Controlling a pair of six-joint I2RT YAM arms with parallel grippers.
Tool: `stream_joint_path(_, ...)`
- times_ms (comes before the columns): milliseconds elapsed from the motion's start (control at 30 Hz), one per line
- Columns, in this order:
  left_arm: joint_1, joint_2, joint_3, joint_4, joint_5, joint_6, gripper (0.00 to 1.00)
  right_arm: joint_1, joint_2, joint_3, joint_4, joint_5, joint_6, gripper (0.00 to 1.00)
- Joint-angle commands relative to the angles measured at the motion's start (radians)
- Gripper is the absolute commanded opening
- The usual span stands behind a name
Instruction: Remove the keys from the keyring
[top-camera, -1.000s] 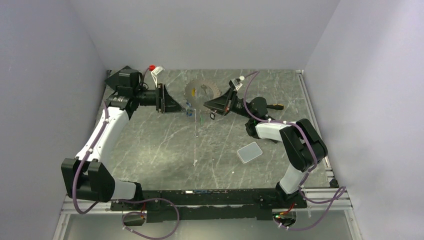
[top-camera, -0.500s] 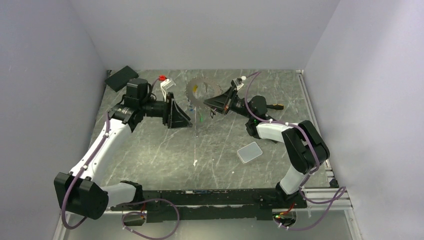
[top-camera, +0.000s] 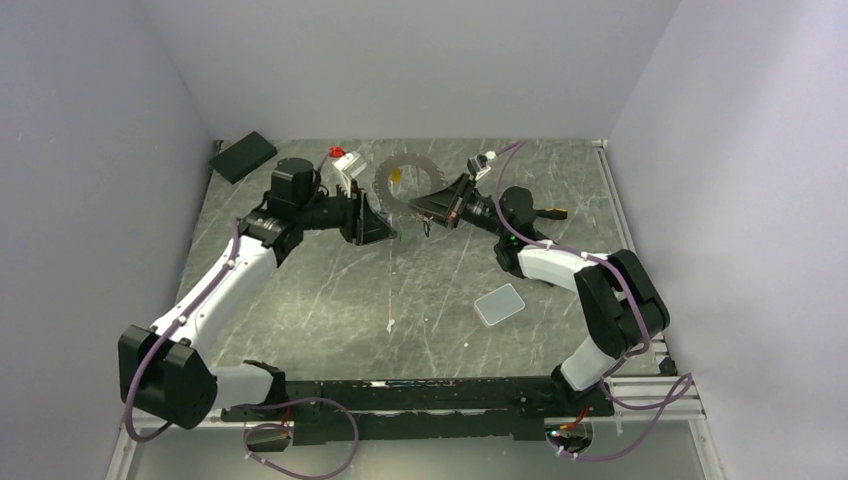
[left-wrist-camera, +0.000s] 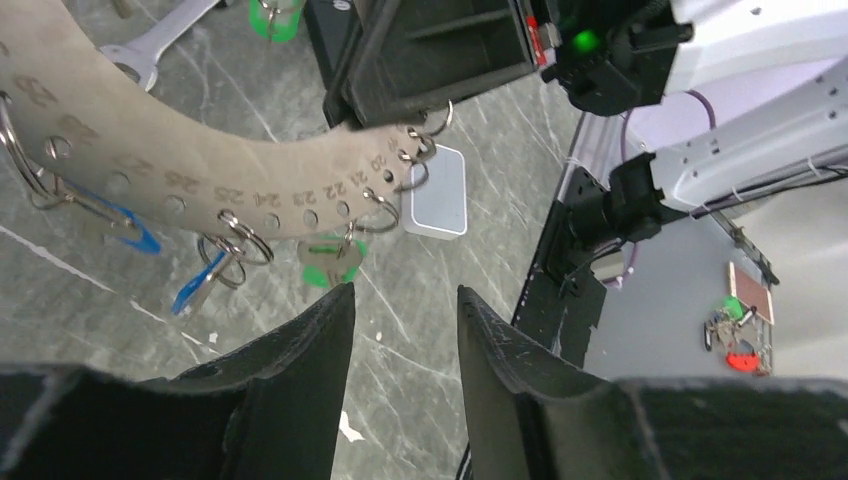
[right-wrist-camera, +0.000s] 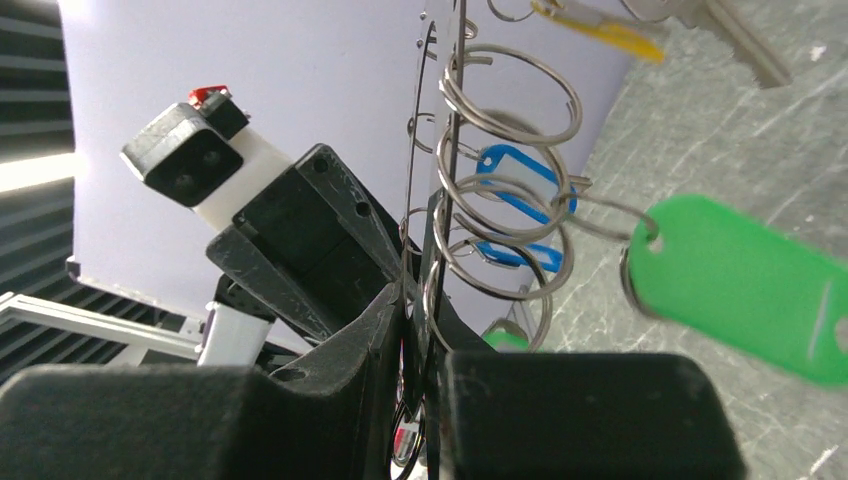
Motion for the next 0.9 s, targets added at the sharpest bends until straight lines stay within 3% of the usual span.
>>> stream_joint_path(0,-0.017,0.031,0.042,0.098,-0.113,-0.075,0.48,0.0,-0.044,0.043,-0.004,0.037,-0.052,0.0)
stream_joint_path(267,-0.05,0.083,0.069,0.134,-0.191,-0.11,0.56,0.002,-0.034,0.057,-0.05,0.056,-0.071,0.0)
stream_joint_path(500,-0.06,0.112,0.093,0.119,-0.286,-0.108,0.56,0.005,-0.024,0.061,-0.061,0.065,-0.073,0.0)
stream_joint_path(600,-0.06,0.121,0.102,0.12,-0.307,-0.103,0.51,0.01,-0.017,0.071,-0.059,0.06,-0.069,0.0)
stream_joint_path(867,-0.06,0.105,0.101,0.081,-0.35,-0.057,0.24,0.013,-0.015,0.067,-0.055,0.06,-0.071,0.0)
